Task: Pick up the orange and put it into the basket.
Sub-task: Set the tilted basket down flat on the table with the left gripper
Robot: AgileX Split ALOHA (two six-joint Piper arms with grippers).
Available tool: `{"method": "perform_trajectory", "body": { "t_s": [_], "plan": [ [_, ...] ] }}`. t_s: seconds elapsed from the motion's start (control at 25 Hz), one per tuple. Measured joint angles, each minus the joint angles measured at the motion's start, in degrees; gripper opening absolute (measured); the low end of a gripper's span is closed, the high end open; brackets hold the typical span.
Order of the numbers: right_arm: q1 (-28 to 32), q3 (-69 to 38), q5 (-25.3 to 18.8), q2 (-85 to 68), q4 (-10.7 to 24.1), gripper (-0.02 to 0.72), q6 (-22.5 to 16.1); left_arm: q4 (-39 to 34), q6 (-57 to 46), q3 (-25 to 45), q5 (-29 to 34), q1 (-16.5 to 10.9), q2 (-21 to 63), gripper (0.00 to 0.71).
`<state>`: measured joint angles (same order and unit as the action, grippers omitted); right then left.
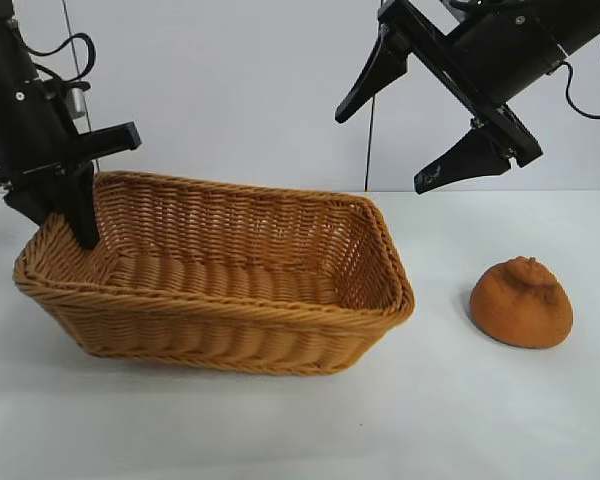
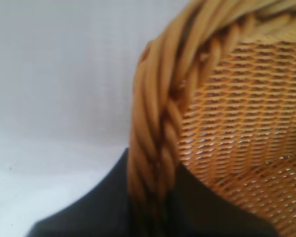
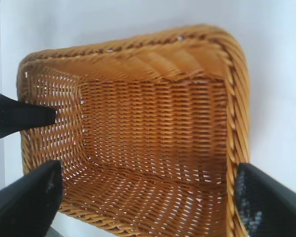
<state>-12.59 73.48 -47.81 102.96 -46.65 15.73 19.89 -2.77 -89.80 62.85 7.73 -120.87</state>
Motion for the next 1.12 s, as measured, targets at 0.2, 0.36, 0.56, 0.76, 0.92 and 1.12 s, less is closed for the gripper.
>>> {"method": "perform_trajectory", "body": {
  "t_s": [0.2, 0.36, 0.56, 0.76, 0.92, 1.12],
  "plan": [
    [0.0, 0.0, -0.04, 0.0, 0.0, 0.652, 0.0, 1.08, 0.64, -0.26, -1.89, 0.0, -2.88, 0.08],
    [0.0, 0.0, -0.04, 0.0, 0.0, 0.652, 0.0, 1.53, 0.81, -0.26, -2.3, 0.0, -4.51, 0.079],
    [0.0, 0.0, -0.12, 0.0, 0.0, 0.652, 0.0, 1.59, 0.95, -0.26, -2.37, 0.0, -4.58, 0.277],
    [0.0, 0.0, -0.11, 0.0, 0.0, 0.652, 0.0, 1.48, 0.95, -0.26, -0.49, 0.0, -4.39, 0.605],
    [0.0, 0.0, -0.11, 0.0, 0.08, 0.652, 0.0, 0.04, 0.95, -0.26, 0.85, 0.0, -1.74, 0.65],
    [0.0, 0.0, -0.06, 0.0, 0.08, 0.652, 0.0, -6.89, 0.95, -0.26, 1.83, 0.0, 4.98, 0.657]
  ]
}}
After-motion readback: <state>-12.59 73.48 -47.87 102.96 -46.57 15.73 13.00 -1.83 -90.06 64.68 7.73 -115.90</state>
